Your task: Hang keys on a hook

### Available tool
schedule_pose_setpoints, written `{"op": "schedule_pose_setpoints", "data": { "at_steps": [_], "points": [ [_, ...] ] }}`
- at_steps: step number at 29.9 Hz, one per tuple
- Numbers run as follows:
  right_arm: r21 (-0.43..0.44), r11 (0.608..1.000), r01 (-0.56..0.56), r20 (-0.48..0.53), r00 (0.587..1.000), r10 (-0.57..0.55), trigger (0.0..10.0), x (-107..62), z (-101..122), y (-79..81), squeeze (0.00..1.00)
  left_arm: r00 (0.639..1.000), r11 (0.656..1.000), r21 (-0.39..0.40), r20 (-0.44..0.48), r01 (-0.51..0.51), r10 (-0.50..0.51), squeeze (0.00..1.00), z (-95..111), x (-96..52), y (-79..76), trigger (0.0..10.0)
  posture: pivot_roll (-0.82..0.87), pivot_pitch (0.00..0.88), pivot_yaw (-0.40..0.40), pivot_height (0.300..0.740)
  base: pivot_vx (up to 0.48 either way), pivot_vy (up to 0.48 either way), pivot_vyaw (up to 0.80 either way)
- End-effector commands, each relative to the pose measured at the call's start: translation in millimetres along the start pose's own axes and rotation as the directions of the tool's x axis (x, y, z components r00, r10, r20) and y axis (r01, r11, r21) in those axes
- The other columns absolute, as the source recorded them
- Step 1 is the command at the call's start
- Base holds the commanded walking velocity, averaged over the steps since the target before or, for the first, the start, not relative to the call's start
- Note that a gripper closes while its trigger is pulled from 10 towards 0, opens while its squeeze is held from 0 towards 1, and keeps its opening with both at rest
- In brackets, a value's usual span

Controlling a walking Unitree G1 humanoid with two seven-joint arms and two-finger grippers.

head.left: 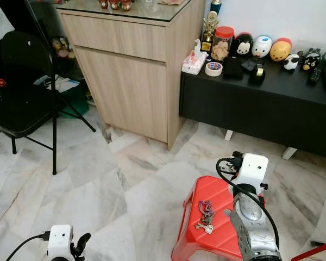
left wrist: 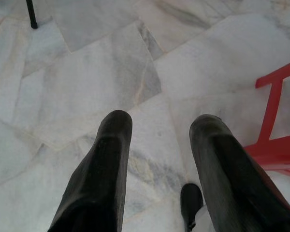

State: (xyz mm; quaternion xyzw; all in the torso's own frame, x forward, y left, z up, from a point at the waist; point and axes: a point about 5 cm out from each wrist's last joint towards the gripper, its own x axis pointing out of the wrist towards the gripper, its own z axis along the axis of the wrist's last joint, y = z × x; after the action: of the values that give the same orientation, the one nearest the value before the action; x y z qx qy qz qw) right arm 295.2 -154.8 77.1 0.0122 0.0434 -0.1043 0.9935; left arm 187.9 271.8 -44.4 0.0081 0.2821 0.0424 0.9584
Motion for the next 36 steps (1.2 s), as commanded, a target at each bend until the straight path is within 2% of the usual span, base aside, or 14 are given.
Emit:
{"op": "schedule_pose_setpoints", "data": {
  "at_steps": [1, 5, 17, 36],
  "points": [
    [0.011, 1.0, -0.009, -0.005, 1.0, 0.01, 10.0, 0.8, 0, 3.6, 0.0, 0.999, 1.0, -0.02, -0.031, -0.012, 0.011, 0.0, -8, -3.6, 1.8, 10.0, 0.08, 0.071, 0.009, 0.74, 0.0, 0.0, 0.0],
    [0.03, 0.999, -0.013, 0.019, 1.0, 0.013, 10.0, 2.2, 5, 6.0, 0.0, 1.0, 1.0, -0.026, -0.027, -0.009, 0.009, 0.0, -7, -3.5, 1.5, 10.0, 0.08, 0.071, 0.009, 0.74, 0.0, 0.0, 0.0],
    [0.008, 0.999, 0.035, -0.026, 0.999, -0.035, 10.0, 2.2, -3, -2.2, 0.0, 1.0, 0.999, -0.041, -0.026, -0.004, 0.003, 0.0, -8, -4.0, 1.5, 10.0, 0.08, 0.067, 0.011, 0.74, 0.0, 0.0, 0.0],
    [-0.001, 0.999, 0.033, -0.042, 0.999, -0.033, 10.0, 3.5, -5, -0.2, 0.0, 1.0, 0.999, -0.041, -0.024, -0.003, 0.002, 0.0, -9, -4.5, 0.6, 10.0, 0.09, 0.042, 0.009, 0.74, -0.283, 0.0, 0.0]
  ]
}}
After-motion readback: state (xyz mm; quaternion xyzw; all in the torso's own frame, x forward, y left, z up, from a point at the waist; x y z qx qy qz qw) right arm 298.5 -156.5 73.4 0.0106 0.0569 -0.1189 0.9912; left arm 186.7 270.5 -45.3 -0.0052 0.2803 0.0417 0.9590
